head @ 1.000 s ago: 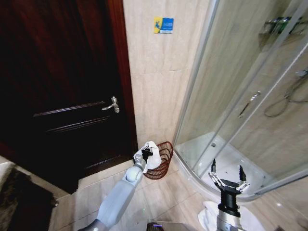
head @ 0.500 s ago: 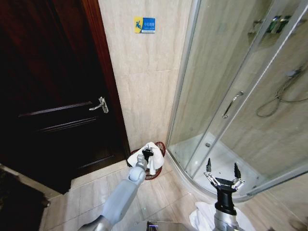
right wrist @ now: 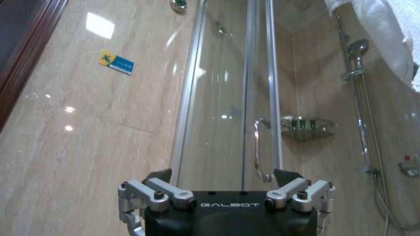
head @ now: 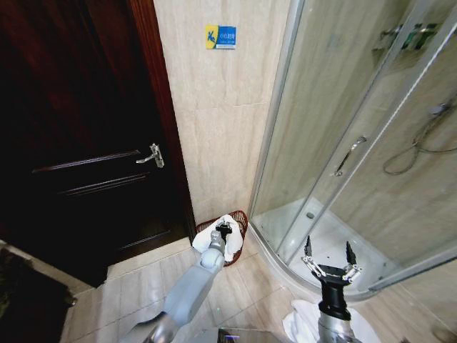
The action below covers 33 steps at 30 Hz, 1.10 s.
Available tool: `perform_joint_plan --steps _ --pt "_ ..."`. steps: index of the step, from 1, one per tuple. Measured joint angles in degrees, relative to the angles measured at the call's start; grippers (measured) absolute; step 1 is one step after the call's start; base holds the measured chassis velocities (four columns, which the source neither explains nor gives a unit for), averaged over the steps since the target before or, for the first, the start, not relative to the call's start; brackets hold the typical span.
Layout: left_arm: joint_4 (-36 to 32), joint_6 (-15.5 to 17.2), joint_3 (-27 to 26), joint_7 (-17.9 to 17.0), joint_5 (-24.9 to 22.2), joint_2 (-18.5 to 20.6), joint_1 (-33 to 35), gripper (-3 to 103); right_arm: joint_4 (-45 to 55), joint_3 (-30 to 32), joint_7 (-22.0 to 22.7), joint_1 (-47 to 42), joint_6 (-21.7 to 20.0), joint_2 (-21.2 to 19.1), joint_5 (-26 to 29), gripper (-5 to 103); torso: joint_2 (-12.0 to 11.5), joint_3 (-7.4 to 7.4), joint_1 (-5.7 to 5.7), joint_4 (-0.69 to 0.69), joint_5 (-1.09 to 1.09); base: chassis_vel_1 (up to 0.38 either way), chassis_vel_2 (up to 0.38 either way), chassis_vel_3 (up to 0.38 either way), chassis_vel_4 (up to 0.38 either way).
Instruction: Discard the used towel into the hamper.
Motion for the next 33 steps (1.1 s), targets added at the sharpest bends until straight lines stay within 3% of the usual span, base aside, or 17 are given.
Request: perform_joint_plan --steps 16,24,33 --pt "5.6 -1.6 -0.6 -0.2 0.9 -1.1 -2.5 1 -0.3 -0.1 -1.4 0.1 0.5 0.0 0.7 100 0.0 0.00 0.00 0.00 0.00 -0.057 0.050 0.062 -0.056" --pt "12.8 -4.1 -0.6 1.8 2.7 -2.9 -6.4 1 -0.3 0.6 -8.3 0.4 0.5 0.0 5.5 100 0.0 0.02 0.06 0.01 0.01 -0.103 0.125 0.115 -0.096" --pt "13.1 -6.1 -0.3 3.8 2.2 -4.0 -10.8 1 -0.1 0.6 -9.8 0.1 0.5 0.0 5.6 100 0.0 -0.01 -0.04 0.01 0.01 0.004 -0.006 -0.014 0.005"
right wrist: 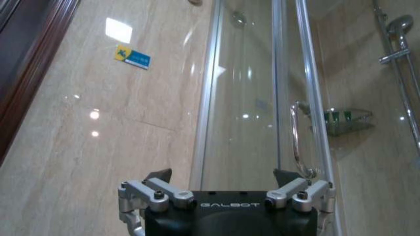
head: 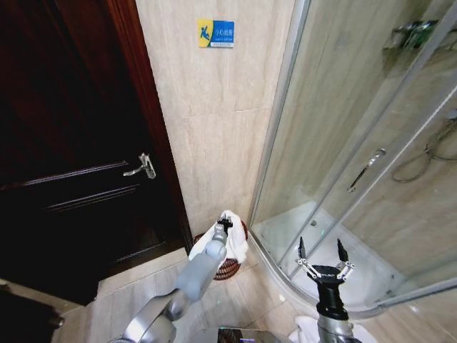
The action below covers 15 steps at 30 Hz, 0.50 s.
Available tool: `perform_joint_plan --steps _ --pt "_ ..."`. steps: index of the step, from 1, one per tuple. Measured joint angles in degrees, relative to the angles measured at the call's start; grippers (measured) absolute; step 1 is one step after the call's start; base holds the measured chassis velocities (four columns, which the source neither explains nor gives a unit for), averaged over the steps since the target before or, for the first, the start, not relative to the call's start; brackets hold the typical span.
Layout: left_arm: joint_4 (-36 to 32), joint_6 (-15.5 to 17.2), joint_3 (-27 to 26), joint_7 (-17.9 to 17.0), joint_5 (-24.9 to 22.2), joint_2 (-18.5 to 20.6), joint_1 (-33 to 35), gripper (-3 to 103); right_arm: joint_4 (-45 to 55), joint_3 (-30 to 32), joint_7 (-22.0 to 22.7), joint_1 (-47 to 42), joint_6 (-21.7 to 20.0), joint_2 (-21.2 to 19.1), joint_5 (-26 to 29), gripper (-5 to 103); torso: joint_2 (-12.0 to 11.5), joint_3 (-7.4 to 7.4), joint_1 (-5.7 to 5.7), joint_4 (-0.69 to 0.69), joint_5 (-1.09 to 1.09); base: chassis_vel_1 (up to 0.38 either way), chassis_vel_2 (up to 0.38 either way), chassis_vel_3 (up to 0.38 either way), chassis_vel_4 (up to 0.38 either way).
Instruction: Discard the used towel into the hamper.
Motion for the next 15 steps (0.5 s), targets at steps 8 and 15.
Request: perform_joint_plan --steps 8,15 --pt "-1.9 0.2 0.8 0.2 -1.7 0.6 -0.6 1 0.1 -0.1 0.0 0.1 0.0 0.0 -0.3 100 0.0 0.01 0.04 0.00 0.00 0.000 0.000 0.000 0.000" --pt "3.9 -0.9 -0.2 0.1 0.1 0.2 0.7 1 0.0 -0.2 0.0 0.1 0.0 0.0 -0.4 100 0.0 0.01 0.04 -0.01 -0.02 0.000 0.000 0.000 0.000"
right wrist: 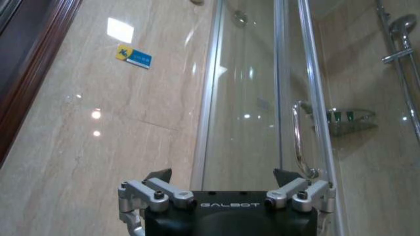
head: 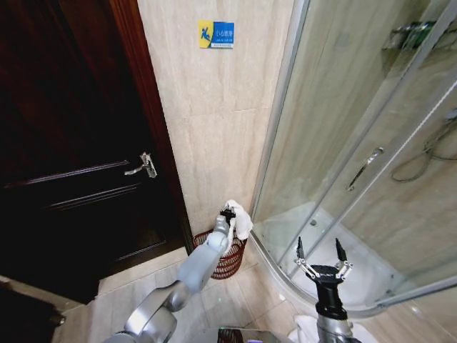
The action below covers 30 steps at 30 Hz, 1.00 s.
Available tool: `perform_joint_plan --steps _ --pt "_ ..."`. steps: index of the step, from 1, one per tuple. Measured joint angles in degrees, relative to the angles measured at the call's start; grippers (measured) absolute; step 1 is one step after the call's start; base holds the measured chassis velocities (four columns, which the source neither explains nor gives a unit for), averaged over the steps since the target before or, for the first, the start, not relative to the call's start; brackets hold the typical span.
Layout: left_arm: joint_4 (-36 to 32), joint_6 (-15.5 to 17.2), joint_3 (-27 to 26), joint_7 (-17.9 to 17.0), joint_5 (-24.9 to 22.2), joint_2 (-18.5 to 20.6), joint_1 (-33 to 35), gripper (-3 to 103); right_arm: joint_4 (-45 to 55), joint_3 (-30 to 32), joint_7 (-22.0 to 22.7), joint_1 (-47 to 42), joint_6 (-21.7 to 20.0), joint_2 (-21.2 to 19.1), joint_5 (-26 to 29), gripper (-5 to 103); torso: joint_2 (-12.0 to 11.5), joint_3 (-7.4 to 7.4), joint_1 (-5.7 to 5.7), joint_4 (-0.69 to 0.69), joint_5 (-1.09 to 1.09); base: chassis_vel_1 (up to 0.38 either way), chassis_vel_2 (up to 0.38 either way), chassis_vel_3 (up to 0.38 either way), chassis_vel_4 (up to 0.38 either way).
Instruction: Discard the used towel into the hamper.
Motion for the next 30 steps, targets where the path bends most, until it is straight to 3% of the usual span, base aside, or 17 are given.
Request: perform_joint_plan --steps 9,12,16,25,30 --pt "7.0 -2.6 -1.1 0.0 4.0 0.8 1.2 1 0.0 -0.2 0.0 -0.1 0.0 0.0 -0.2 100 0.0 0.00 0.00 0.01 0.00 0.000 0.000 0.000 0.000" --pt "12.0 -4.8 -3.5 0.3 9.1 0.1 0.6 1 0.0 -0.5 0.0 -0.1 0.0 0.0 -0.4 100 0.0 0.00 0.00 0.01 0.01 0.000 0.000 0.000 0.000" --pt "14.5 -5.1 -4.3 0.3 10.7 -0.3 0.3 1 0.1 -0.4 0.0 -0.2 0.0 0.0 -0.4 100 0.0 0.00 0.00 0.01 0.01 0.000 0.000 0.000 0.000" --pt "19.6 -3.0 -5.6 -2.6 15.7 -1.7 -0.4 1 0.4 -0.4 0.0 -0.4 0.0 0.0 -0.4 100 0.0 0.00 0.00 0.00 0.01 0.000 0.000 0.000 0.000" --pt "21.1 0.5 -6.0 -4.0 17.3 -1.8 0.0 1 0.4 -0.3 0.0 -0.4 0.0 0.0 -0.4 100 0.0 0.00 0.00 0.01 0.01 0.000 0.000 0.000 0.000"
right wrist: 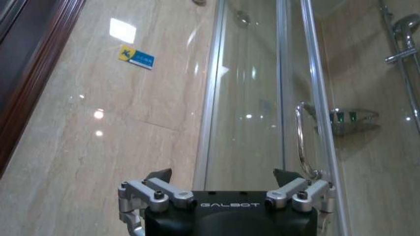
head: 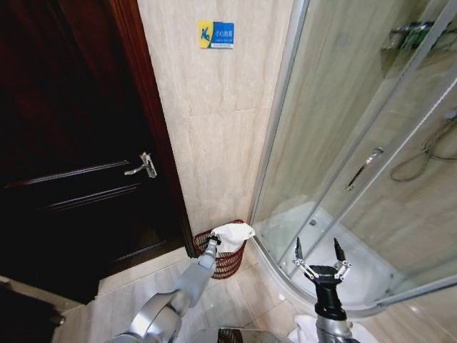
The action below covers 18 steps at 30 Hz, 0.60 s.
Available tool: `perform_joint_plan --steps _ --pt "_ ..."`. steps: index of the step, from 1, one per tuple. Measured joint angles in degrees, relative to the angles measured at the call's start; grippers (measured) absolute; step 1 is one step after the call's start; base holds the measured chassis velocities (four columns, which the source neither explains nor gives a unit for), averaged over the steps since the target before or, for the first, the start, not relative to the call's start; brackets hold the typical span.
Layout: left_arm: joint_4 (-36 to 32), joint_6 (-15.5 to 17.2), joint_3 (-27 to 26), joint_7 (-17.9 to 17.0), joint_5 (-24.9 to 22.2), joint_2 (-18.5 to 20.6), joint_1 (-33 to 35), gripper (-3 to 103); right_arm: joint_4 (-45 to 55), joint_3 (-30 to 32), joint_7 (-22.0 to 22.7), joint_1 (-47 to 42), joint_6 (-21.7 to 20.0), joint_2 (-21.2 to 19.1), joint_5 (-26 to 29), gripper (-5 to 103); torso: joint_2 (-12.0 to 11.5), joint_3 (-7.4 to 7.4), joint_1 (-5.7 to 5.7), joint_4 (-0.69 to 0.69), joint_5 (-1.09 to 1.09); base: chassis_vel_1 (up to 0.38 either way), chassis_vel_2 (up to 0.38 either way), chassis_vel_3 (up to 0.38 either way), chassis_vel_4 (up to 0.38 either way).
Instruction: Discard the used towel into the hamper.
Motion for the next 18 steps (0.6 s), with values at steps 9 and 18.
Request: perform_joint_plan --steps 9,18 --pt "0.7 1.9 -0.7 -1.6 -0.1 0.2 0.1 1 -0.2 -0.3 -0.2 0.1 0.0 0.0 -0.3 100 0.0 0.00 0.00 0.00 0.00 0.000 0.000 0.000 0.000" --pt "-0.5 -3.9 0.4 4.8 -2.1 -0.6 0.9 11 0.1 -0.3 -0.3 -0.4 0.0 0.0 -0.4 100 0.0 0.00 0.00 -0.01 -0.02 0.000 0.000 0.000 0.000"
